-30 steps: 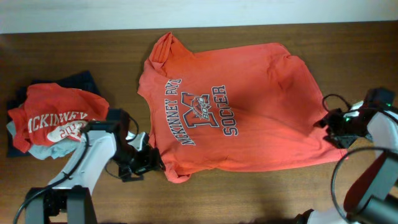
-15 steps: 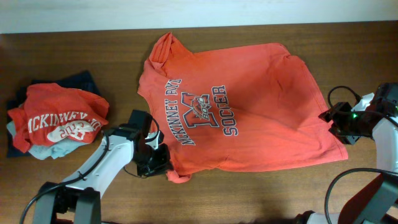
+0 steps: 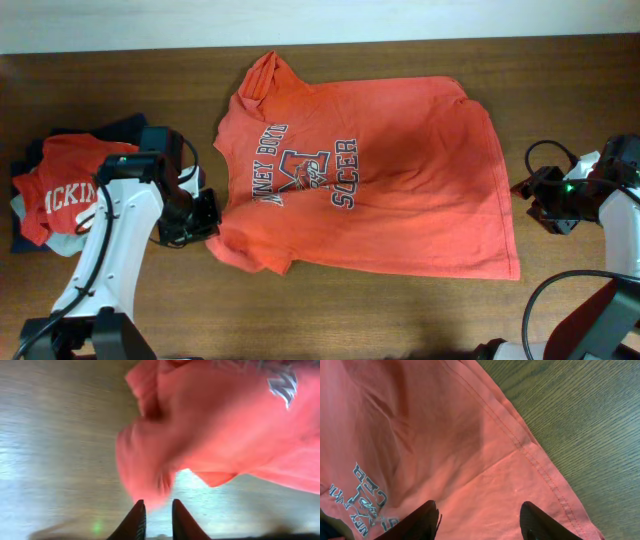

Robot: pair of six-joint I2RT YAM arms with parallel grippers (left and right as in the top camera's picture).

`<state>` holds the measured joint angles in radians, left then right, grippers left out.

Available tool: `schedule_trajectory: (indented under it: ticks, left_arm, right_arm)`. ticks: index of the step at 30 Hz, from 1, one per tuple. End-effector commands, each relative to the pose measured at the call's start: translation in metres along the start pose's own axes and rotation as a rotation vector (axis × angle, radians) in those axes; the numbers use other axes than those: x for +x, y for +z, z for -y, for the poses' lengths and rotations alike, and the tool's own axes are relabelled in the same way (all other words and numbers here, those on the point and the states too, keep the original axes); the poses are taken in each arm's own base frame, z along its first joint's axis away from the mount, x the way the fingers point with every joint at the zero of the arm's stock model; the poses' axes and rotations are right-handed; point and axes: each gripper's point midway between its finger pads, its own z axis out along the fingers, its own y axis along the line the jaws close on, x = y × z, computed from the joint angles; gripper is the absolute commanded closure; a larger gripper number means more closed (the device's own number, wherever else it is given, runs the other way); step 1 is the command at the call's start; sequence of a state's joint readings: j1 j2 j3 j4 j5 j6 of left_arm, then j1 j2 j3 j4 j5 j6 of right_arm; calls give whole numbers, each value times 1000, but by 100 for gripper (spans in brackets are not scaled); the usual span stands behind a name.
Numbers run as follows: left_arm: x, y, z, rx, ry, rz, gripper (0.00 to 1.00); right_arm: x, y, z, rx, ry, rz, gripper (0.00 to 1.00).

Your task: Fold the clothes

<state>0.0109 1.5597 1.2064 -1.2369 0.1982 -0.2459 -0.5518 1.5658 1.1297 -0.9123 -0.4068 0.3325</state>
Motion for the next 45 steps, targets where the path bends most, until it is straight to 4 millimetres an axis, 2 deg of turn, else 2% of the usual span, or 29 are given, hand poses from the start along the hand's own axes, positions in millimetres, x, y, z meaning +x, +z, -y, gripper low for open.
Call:
schedule_trajectory:
  ticks: [1,3,5,6,8,10,13,16,18,21,24,28,31,37,38,39,40,42,45]
  left_arm:
    - [-4,-3,-20,-118,40,27,80]
    - [-7,-4,-29,-172,40,41,78]
    - [-6,-4,-27,-160,40,36,75]
    - [-2,-3,-22,-132,40,20,75]
    - [15,-1,1,1,103,-56,75]
    - [31,3,15,27,201,-111,74]
    - [43,25,37,-1,439,-113,72]
    - [48,50,49,-88,580,-75,72]
    - [53,68,65,-115,693,-29,69]
    - [50,78,73,-171,771,30,62]
    - [49,90,78,-178,796,44,57]
    - [60,112,66,-214,793,-69,56]
    - [68,124,67,-191,789,-124,51]
    - [67,125,67,-189,788,-127,49]
    - [67,125,67,-190,788,-127,55]
    - [67,125,67,-190,788,-127,72]
    - [67,125,67,-190,787,-125,85]
    - [62,124,66,-212,786,-109,99]
    - [55,117,66,-245,785,-89,100]
  right_arm:
    - [-3,-8,-6,-12,-32,22,42]
    - [-3,-7,-6,-11,-42,19,42]
    - [-2,-7,-6,-11,-41,17,42]
    - [-2,-7,-5,-10,-39,15,42]
    - [-1,-7,-5,-9,-46,13,42]
    - [-1,-7,-4,-5,-49,14,42]
    - [-1,-7,-5,-6,-49,15,41]
    - [-1,-7,-4,-5,-49,14,41]
    - [-2,-7,-4,-1,-49,16,41]
    - [-2,-7,-2,7,-49,18,41]
    - [-2,-7,-2,9,-48,18,41]
    - [-2,-7,-2,9,-48,18,41]
    - [-2,-7,-2,10,-49,18,41]
    - [-2,-7,-1,13,-49,19,41]
    - [-2,-7,-1,13,-49,19,41]
    - [-2,-7,-1,13,-49,20,41]
    - [-2,-7,-1,13,-49,19,41]
    - [-2,-7,-1,13,-49,19,41]
    - [-2,-7,-1,13,-48,19,41]
